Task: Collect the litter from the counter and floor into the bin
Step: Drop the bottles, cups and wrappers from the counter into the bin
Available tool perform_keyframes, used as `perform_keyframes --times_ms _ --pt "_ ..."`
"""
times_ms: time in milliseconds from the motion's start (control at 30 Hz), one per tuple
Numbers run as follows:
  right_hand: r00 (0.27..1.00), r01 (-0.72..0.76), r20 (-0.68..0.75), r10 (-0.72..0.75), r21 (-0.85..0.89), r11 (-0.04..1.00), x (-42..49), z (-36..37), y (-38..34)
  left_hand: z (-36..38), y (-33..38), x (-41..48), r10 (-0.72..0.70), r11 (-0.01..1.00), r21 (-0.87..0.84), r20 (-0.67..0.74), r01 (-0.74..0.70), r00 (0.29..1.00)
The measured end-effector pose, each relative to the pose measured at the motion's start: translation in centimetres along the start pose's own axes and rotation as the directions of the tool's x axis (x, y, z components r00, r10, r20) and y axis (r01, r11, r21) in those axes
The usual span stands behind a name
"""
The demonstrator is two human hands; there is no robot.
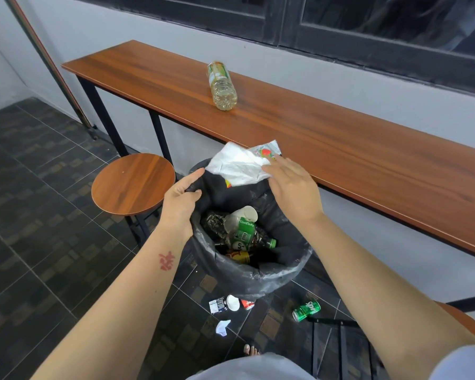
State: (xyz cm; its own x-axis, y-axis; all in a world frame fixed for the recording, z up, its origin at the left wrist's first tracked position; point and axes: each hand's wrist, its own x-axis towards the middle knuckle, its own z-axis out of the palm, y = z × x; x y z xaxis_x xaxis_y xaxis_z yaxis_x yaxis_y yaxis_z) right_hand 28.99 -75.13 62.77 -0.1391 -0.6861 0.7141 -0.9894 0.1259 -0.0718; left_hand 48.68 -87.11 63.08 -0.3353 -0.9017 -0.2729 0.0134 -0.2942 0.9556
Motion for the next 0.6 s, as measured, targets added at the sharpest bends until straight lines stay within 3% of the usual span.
perform_keyframes --times_ms 100,200,333,500,600 --pt "0.987 0.116 0.106 -0.119 0.040 0.992 -1.8 0.8 -1.5 -0.3 -0.1 -0.1 0.015 1.000 0.009 -0.047 -0.015 0.999" --pt "0.948 0.079 0.307 -0.086 0.035 0.996 -4.0 1.7 -2.3 -0.6 -0.2 -0.1 0.028 1.000 0.006 -0.051 -0.028 0.998" --pt "0.701 -0.035 0.711 0.058 -0.047 0.998 -5.7 3.1 -1.8 -0.9 -0.6 0.0 0.050 0.998 0.034 -0.052 -0.048 0.997" --pt "0.411 -0.064 0.909 0.074 -0.053 0.997 -6.1 4.3 -1.2 -1.2 -0.7 0.2 0.055 0.998 0.040 -0.084 -0.052 0.995" --pt "0.416 -0.071 0.907 0.064 -0.037 0.997 -5.9 4.9 -1.1 -1.7 -0.8 0.4 0.060 0.998 0.035 -0.101 -0.056 0.993"
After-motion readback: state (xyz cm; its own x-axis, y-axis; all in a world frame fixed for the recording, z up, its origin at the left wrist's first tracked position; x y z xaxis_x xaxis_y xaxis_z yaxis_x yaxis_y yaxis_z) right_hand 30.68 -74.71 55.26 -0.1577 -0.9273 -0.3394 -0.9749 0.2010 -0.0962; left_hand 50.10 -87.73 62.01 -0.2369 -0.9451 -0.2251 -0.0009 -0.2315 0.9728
